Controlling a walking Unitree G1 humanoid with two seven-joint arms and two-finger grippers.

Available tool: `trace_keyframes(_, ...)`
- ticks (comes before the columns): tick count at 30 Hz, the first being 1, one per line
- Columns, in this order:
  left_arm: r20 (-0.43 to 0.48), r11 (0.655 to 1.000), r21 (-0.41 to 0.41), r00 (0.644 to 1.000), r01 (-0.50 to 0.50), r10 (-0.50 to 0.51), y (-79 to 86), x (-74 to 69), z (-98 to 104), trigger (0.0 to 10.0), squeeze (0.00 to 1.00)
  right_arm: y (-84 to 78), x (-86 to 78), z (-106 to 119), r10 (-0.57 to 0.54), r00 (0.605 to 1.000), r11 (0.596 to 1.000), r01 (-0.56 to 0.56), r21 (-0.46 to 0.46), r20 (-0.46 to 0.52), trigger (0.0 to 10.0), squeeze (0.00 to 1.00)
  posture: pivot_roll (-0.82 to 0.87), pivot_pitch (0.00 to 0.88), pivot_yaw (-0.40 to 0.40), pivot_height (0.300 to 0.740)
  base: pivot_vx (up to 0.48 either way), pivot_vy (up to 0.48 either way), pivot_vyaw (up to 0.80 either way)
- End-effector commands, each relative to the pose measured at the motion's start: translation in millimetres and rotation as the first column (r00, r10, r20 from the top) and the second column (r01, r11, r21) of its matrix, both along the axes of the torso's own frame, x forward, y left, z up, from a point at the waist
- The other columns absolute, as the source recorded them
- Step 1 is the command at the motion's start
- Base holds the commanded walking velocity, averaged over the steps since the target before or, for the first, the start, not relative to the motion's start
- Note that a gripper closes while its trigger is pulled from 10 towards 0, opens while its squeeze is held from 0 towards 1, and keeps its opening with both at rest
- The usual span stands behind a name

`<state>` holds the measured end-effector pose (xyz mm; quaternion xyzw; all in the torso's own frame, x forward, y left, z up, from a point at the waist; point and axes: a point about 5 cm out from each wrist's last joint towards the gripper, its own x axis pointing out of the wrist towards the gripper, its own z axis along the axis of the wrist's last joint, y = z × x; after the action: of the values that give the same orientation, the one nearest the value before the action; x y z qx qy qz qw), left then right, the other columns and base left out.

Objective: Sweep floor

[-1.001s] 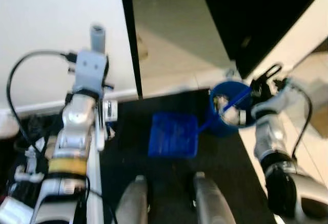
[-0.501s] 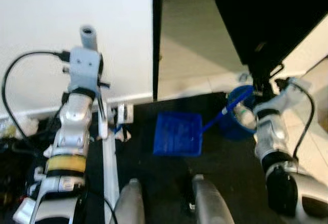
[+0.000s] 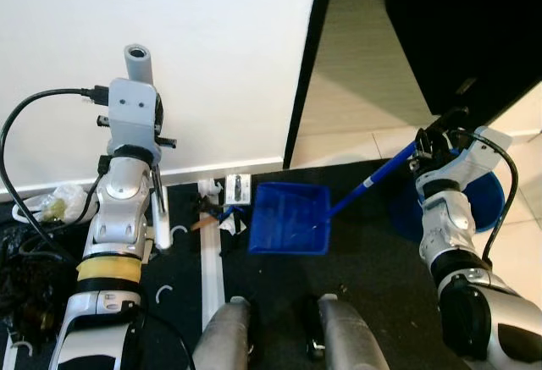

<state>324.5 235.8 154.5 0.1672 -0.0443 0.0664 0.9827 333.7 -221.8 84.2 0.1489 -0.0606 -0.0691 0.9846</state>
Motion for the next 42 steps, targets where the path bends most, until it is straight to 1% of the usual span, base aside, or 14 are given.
trace_keyframes(1, 0.028, 1.0, 0.013, 0.999, 0.022, -0.022, -12.5, -0.4, 3, 10.0, 0.0, -9.7, -1.9, 4, -0.034, 0.999, 0.999, 0.034, -0.006, 0.028, 10.0, 0.0, 0.11, 0.09, -0.07, 0.74, 0.0, -0.48, 0.0)
trace_keyframes(7, 0.032, 1.0, 0.01, 0.999, 0.012, -0.013, -14.3, -0.9, 2, 10.0, 0.0, -9.7, -2.5, 4, -0.034, 0.999, 0.999, 0.034, -0.007, 0.028, 10.0, 0.0, 0.11, 0.086, -0.07, 0.74, 0.0, -0.48, 0.0)
trace_keyframes(8, 0.033, 1.0, -0.004, 0.999, 0.0, 0.0, -13.5, -1.0, 2, 10.0, 0.0, -9.4, -2.5, 4, -0.033, 0.999, 0.999, 0.033, -0.007, 0.028, 10.0, 0.0, 0.11, 0.085, -0.071, 0.74, 0.0, -0.48, 0.0)
trace_keyframes(10, 0.04, 0.997, -0.064, 0.998, -0.036, 0.038, -9.9, -0.8, 2, 10.0, 0.0, -8.7, -2.0, 4, -0.03, 0.999, 1.0, 0.03, -0.008, 0.028, 10.0, 0.0, 0.11, 0.084, -0.071, 0.74, 0.0, 0.0, 0.0)
trace_keyframes(12, 0.017, 0.993, -0.085, 0.996, -0.087, 0.088, -4.3, -0.2, -1, 10.0, 0.0, -7.8, -1.2, 5, -0.024, 0.999, 1.0, 0.024, -0.009, 0.028, 10.0, 0.0, 0.11, 0.081, -0.074, 0.74, 0.0, 0.0, 0.0)
trace_keyframes(14, 0.005, 0.993, -0.068, 0.995, -0.101, 0.102, -2.0, -0.4, -3, 10.0, 0.0, -6.1, 0.0, 5, -0.008, 1.0, 1.0, 0.008, -0.012, 0.025, 10.0, 0.0, 0.11, 0.081, -0.074, 0.74, 0.0, 0.0, 0.0)
trace_keyframes(18, -0.016, 0.99, -0.064, 0.992, -0.123, 0.122, 2.0, -2.9, -8, 10.0, 0.0, -1.7, 2.1, 4, 0.026, 1.0, 0.999, -0.026, -0.025, 0.01, 10.0, 0.0, 0.11, 0.08, -0.083, 0.74, 0.0, 0.0, 0.0)
trace_keyframes(22, -0.02, 0.99, -0.048, 0.991, -0.132, 0.131, 4.7, -4.6, -9, 10.0, 0.0, 1.4, 4.1, 4, 0.047, 0.999, 0.998, -0.048, -0.039, -0.009, 10.0, 0.0, 0.11, 0.08, -0.083, 0.74, 0.0, 0.0, 0.0)
trace_keyframes(24, -0.014, 0.99, -0.017, 0.99, -0.14, 0.139, 8.3, -6.5, -10, 10.0, 0.0, 6.3, 6.6, 3, 0.076, 0.996, 0.995, -0.08, -0.068, -0.046, 10.0, 0.0, 0.11, 0.077, -0.089, 0.74, 0.0, 0.0, 0.0)
trace_keyframes(25, -0.014, 0.99, -0.017, 0.99, -0.14, 0.139, 8.3, -6.5, -10, 10.0, 0.0, 6.3, 6.6, 3, 0.076, 0.996, 0.995, -0.08, -0.068, -0.046, 10.0, 0.0, 0.11, 0.077, -0.089, 0.74, 0.0, 0.0, 0.0)
trace_keyframes(26, -0.011, 0.988, 0.001, 0.988, -0.153, 0.153, 13.4, -7.6, -9, 10.0, 0.0, 10.9, 8.4, 2, 0.109, 0.992, 0.989, -0.116, -0.093, -0.07, 10.0, 0.0, 0.11, 0.078, -0.092, 0.74, 0.0, 0.0, 0.0)
trace_keyframes(27, -0.005, 0.987, 0.008, 0.987, -0.16, 0.16, 15.8, -7.8, -7, 10.0, 0.0, 12.2, 9.0, 2, 0.119, 0.99, 0.987, -0.126, -0.096, -0.075, 10.0, 0.0, 0.11, 0.077, -0.093, 0.74, 0.0, 0.0, 0.0)
trace_keyframes(38, -0.011, 0.982, -0.018, 0.982, -0.189, 0.189, 23.1, -6.8, -5, 10.0, 0.0, 13.7, 11.1, 3, 0.128, 0.988, 0.987, -0.135, -0.089, -0.087, 10.0, 0.0, 0.12, 0.085, -0.097, 0.74, 0.0, 0.0, 0.0)
trace_keyframes(42, -0.021, 0.985, -0.022, 0.985, -0.169, 0.168, 20.4, -5.7, -5, 10.0, 0.0, 13.2, 10.2, 1, 0.127, 0.987, 0.986, -0.136, -0.094, -0.096, 10.0, 0.0, 0.12, 0.085, -0.094, 0.74, 0.0, 0.48, 0.0)
